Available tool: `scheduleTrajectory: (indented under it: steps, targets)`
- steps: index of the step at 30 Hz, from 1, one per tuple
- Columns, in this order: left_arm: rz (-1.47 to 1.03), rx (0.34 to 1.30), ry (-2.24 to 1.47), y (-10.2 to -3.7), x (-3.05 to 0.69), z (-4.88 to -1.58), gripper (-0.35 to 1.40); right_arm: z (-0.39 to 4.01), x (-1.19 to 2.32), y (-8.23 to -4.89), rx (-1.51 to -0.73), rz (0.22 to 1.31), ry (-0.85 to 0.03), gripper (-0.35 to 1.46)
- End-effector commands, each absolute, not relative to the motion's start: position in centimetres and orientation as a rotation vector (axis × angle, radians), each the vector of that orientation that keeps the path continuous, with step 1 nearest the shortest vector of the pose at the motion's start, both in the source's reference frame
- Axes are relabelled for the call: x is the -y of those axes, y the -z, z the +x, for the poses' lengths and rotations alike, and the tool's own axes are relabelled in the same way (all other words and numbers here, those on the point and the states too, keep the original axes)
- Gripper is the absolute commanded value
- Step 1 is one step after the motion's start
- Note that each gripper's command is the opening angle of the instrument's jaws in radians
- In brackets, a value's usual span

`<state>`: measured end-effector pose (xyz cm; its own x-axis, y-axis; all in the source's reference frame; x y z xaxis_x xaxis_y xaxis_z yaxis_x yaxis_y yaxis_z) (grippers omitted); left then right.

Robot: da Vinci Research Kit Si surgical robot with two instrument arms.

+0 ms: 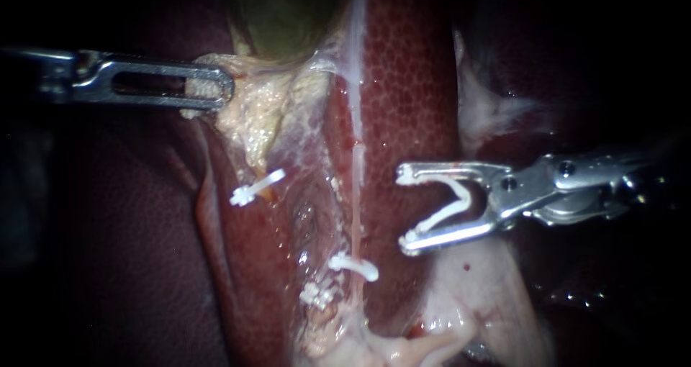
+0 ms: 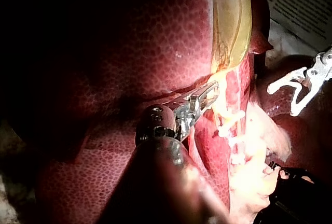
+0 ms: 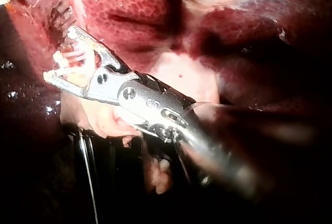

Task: Clipping second clip right tube

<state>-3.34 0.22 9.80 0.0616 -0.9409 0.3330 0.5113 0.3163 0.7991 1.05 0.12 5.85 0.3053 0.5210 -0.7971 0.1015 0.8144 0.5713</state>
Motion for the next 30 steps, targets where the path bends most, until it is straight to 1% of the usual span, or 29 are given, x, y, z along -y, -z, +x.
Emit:
scheduleTrajectory:
  steps: [1,7,13,15,20,25,30]
  targets:
    - [0.554,0.972,1.187,-9.81,-0.22,-3.34,-0.35,1.09,-0.06,-5.94,-1.231,0.604,-0.307,0.58]
    - [0.551,0.973,1.187,-9.82,-0.20,-3.34,-0.35,1.24,0.14,-6.44,-1.170,0.636,-0.340,0.58]
    - [0.550,0.973,1.187,-9.82,-0.19,-3.35,-0.35,1.29,0.21,-6.89,-1.126,0.658,-0.388,0.58]
    - [0.550,0.973,1.187,-9.82,-0.19,-3.35,-0.35,1.31,0.23,-6.99,-1.115,0.664,-0.400,0.58]
    - [0.549,0.973,1.187,-9.83,-0.18,-3.35,-0.35,1.42,0.28,-7.15,-1.102,0.673,-0.430,0.57]
    - [0.548,0.973,1.188,-9.83,-0.17,-3.36,-0.35,1.52,0.33,-7.21,-1.091,0.703,-0.449,0.57]
    - [0.547,0.973,1.188,-9.84,-0.16,-3.37,-0.35,1.61,0.41,-7.27,-1.102,0.755,-0.492,0.56]
